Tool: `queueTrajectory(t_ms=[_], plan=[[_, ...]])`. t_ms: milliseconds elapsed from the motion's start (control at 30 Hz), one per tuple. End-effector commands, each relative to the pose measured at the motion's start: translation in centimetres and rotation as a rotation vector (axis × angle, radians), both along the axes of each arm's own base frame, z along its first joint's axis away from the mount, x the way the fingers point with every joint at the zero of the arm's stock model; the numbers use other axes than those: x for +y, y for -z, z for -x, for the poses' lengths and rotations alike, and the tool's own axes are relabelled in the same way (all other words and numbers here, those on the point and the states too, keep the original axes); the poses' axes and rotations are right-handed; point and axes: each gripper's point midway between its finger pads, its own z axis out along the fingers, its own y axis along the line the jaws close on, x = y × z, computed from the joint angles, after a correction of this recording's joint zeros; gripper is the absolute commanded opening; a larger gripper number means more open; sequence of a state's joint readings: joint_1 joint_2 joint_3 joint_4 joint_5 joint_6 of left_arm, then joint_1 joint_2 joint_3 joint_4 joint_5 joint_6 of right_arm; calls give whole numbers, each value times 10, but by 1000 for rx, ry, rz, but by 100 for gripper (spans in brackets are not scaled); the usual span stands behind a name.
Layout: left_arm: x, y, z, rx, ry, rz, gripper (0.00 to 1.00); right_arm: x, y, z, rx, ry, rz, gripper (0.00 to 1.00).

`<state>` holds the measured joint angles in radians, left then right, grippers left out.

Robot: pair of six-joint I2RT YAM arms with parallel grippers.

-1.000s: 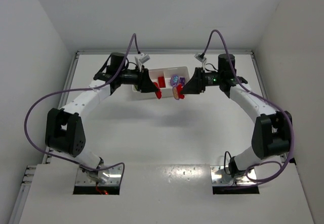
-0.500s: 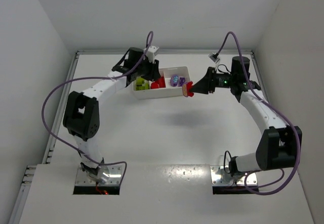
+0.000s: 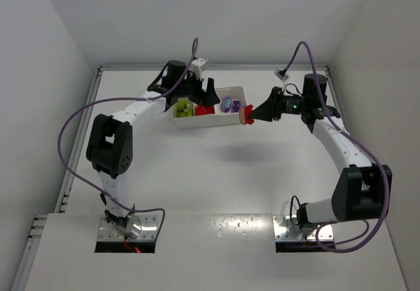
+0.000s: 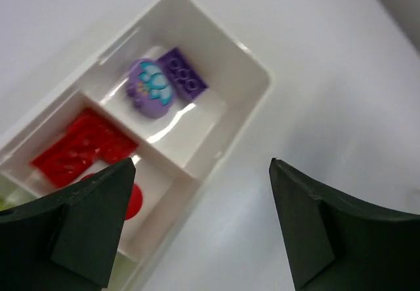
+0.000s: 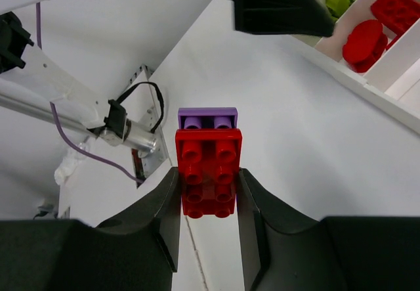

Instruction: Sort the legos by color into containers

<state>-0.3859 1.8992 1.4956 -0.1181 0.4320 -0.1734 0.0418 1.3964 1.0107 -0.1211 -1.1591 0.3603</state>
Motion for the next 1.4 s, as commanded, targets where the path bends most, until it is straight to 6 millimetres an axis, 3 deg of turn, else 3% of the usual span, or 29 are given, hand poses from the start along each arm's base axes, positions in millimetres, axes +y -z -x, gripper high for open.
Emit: queueTrajectory(t_ms=[0, 33, 233, 433, 767, 1033, 1100, 1167, 1200, 1233, 1367], plan=[[-22, -91, 36, -105, 277, 283, 89, 1, -6, -7, -39, -8, -22, 0], [-31, -102, 61, -75, 421, 339, 86, 3, -9, -7, -28, -25, -46, 0], [-48, -116, 129, 65, 703, 448, 81, 13, -13, -10, 1, -84, -93, 0], [-55, -117, 156, 118, 793, 458, 81, 17, -19, -15, 11, -107, -113, 0], [-68, -121, 158, 118, 826, 458, 83, 30, -20, -10, 4, -148, -113, 0], [-76, -111, 147, 132, 782, 444, 84, 40, -23, -3, -12, -178, -114, 0], [-76, -114, 146, 123, 784, 444, 80, 43, -26, -2, -21, -188, -114, 0], [-76, -114, 146, 123, 784, 444, 63, 43, -26, -2, -21, -188, -114, 0], [-76, -114, 146, 123, 784, 444, 63, 43, -26, -4, -20, -188, -114, 0], [-76, -114, 146, 123, 784, 444, 53, 43, -26, -4, -20, -188, -114, 0], [-75, -107, 148, 131, 785, 433, 33, 43, -26, -10, -28, -176, -111, 0]])
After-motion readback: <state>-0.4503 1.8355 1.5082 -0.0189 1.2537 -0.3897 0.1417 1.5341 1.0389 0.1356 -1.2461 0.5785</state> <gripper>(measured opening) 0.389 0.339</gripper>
